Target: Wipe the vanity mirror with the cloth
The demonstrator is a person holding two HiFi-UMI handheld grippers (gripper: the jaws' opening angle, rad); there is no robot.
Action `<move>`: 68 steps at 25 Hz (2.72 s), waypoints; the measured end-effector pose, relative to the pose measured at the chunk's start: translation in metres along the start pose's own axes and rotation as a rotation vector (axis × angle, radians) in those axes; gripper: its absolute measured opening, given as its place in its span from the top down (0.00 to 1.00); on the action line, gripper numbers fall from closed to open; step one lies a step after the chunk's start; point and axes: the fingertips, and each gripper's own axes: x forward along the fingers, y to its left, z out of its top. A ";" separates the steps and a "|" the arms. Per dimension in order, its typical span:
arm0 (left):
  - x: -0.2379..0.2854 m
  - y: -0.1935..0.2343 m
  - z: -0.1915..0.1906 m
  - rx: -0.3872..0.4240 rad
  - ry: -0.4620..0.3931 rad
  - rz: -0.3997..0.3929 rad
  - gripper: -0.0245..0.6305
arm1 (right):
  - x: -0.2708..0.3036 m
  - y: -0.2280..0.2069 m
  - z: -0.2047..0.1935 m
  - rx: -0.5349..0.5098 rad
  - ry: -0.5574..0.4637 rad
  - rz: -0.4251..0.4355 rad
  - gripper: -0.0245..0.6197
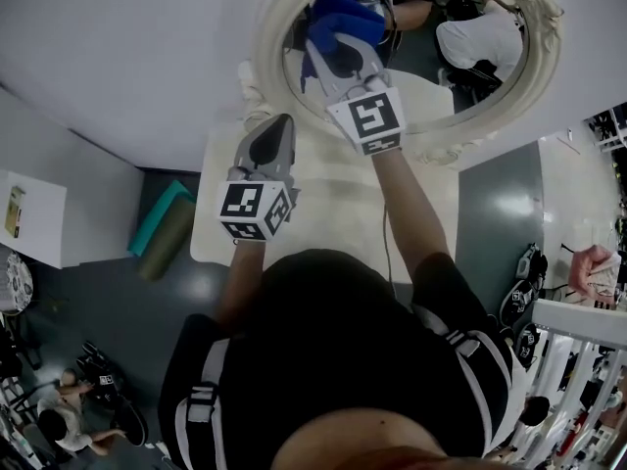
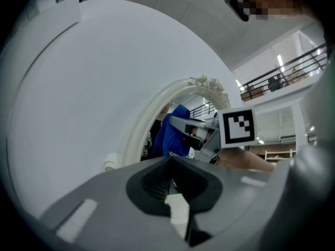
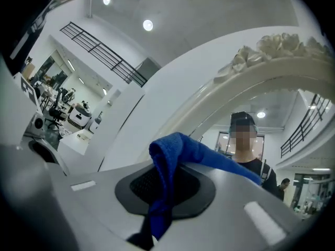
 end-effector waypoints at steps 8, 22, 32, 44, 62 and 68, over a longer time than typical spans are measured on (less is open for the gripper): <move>-0.006 -0.028 0.002 0.024 0.018 -0.043 0.95 | -0.052 -0.004 0.014 0.055 -0.030 -0.049 0.92; 0.000 -0.072 -0.021 0.046 0.075 -0.081 0.95 | -0.176 -0.024 -0.040 0.394 0.007 -0.211 0.92; -0.012 -0.094 -0.064 0.028 0.152 -0.094 0.95 | -0.266 0.015 -0.122 0.565 0.163 -0.369 0.91; -0.011 -0.110 -0.070 0.063 0.152 -0.117 0.95 | -0.277 0.010 -0.114 0.573 0.137 -0.411 0.91; -0.020 -0.115 -0.078 0.088 0.144 -0.064 0.95 | -0.286 0.020 -0.120 0.582 0.163 -0.418 0.92; -0.024 -0.118 -0.081 0.093 0.149 -0.071 0.95 | -0.290 0.024 -0.119 0.575 0.162 -0.414 0.92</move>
